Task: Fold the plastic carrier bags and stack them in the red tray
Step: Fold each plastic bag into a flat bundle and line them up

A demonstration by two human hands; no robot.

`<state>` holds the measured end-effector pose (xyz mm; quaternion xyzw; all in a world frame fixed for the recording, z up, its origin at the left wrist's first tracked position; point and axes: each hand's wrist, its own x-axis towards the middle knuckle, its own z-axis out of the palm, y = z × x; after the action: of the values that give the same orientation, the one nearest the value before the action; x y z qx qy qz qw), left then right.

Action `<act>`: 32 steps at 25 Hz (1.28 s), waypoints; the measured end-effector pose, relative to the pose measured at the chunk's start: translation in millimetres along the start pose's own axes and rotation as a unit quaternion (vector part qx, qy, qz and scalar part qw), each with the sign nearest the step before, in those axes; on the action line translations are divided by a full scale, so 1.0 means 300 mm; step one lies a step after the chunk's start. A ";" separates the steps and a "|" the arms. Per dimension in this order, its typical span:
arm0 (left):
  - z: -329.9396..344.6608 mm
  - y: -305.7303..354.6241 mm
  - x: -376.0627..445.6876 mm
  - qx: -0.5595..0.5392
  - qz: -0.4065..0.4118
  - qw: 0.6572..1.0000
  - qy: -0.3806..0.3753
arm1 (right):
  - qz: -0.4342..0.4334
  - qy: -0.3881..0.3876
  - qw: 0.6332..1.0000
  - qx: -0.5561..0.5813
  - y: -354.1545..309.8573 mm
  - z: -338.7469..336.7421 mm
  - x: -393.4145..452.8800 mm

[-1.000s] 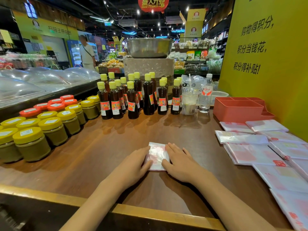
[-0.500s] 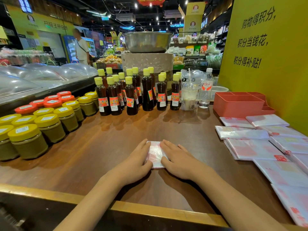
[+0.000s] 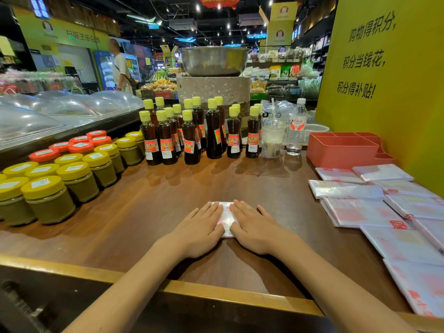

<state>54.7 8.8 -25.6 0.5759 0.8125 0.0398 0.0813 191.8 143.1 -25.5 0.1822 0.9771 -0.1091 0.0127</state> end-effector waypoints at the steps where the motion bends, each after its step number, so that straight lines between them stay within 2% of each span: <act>1: -0.006 0.002 -0.002 0.000 -0.002 1.000 -0.006 | 0.000 -0.002 1.000 -0.004 -0.002 -0.001 0.000; 7: -0.012 0.003 0.003 -0.002 -0.004 1.000 -0.020 | 0.005 0.010 1.000 -0.001 0.000 0.005 0.005; 9: 0.009 -0.007 0.001 -0.010 0.002 1.000 0.021 | 0.000 0.049 0.999 0.021 -0.007 0.005 0.000; 12: 0.024 -0.017 -0.005 -0.039 0.013 0.996 0.084 | 0.005 0.165 0.985 0.047 0.022 0.000 0.007; 15: 0.017 -0.025 -0.008 -0.046 -0.038 0.985 0.160 | 0.070 0.219 0.969 0.087 0.070 -0.017 0.002; 18: 0.013 -0.036 0.000 0.020 -0.090 0.969 0.229 | 0.103 0.174 0.967 0.154 0.100 -0.035 -0.021; 21: 0.011 -0.043 0.007 -0.030 -0.086 0.965 0.246 | 0.100 0.120 0.981 0.118 0.090 -0.051 -0.029; 24: 0.017 -0.050 0.011 -0.080 -0.084 0.961 0.252 | 0.111 0.105 0.984 0.097 0.065 -0.070 -0.031; 32: 0.010 -0.042 -0.004 -0.219 -0.047 0.939 0.260 | 0.122 0.081 0.972 0.182 0.054 -0.089 -0.018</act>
<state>43.9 3.5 -30.6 0.4744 0.8030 0.3608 -0.0071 203.2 161.7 -2.3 0.3079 0.9090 -0.2671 -0.0866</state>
